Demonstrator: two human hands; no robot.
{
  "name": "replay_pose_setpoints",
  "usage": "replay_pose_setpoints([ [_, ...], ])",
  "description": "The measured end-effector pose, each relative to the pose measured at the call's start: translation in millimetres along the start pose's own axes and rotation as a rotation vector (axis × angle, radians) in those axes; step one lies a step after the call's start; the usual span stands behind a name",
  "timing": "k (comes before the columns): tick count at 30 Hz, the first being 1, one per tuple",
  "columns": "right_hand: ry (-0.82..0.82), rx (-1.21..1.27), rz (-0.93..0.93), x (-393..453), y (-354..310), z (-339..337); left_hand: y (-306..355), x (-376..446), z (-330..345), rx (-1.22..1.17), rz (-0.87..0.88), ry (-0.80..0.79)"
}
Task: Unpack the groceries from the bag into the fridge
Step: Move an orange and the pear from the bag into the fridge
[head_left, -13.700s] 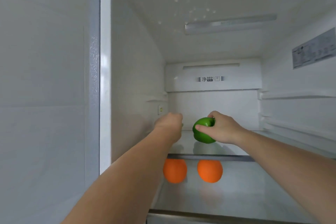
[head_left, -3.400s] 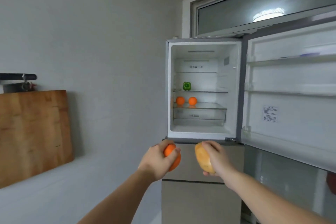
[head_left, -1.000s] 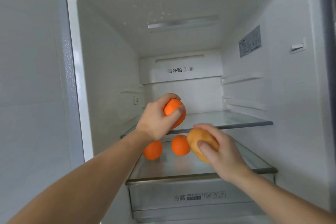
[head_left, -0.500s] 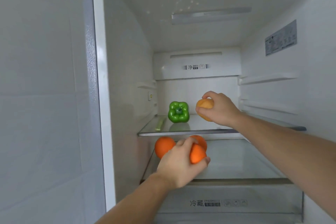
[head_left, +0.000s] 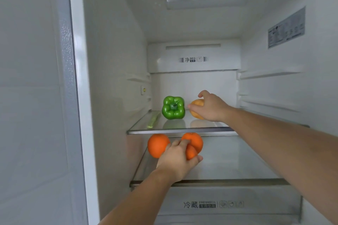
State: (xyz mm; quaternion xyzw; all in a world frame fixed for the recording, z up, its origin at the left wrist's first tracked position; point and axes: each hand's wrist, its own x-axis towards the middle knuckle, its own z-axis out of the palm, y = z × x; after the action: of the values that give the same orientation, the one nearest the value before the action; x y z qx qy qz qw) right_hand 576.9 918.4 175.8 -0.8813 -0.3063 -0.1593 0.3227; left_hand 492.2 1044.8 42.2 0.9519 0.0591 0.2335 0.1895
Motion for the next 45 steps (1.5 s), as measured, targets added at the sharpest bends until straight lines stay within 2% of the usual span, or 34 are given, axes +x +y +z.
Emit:
replay_pose_setpoints([
  [9, 0.05, 0.109, 0.02, -17.1, 0.1, -21.5, 7.4, -17.8, -22.1, 0.038, 0.078, 0.1],
  [15, 0.073, 0.065, 0.033, -48.3, -2.2, -31.3, 11.7, -46.8, -40.5, 0.103, 0.122, 0.052],
  [25, 0.281, -0.126, 0.08, -127.8, -32.0, -22.8, 0.0, -93.9, -46.3, 0.049, 0.339, 0.005],
  [31, 0.13, -0.365, 0.095, -203.4, -36.4, -29.6, 6.3, -126.2, -35.5, -0.085, 0.426, -0.061],
  [36, 0.102, -0.53, 0.174, -274.0, -40.8, -79.8, 61.5, -146.4, -40.8, -0.159, 0.53, -0.109],
  [40, 0.154, -0.614, 0.262, -349.0, -47.8, -129.4, 127.2, -172.1, -39.0, -0.257, 0.659, -0.117],
  [43, 0.211, -0.672, 0.365, -424.6, -51.0, -166.4, 188.6, -205.1, -36.5, -0.31, 0.767, -0.195],
  [45, 0.211, -0.701, 0.452, -481.3, -51.9, -183.8, 222.7, -232.7, -31.7, -0.356, 0.778, -0.278],
])
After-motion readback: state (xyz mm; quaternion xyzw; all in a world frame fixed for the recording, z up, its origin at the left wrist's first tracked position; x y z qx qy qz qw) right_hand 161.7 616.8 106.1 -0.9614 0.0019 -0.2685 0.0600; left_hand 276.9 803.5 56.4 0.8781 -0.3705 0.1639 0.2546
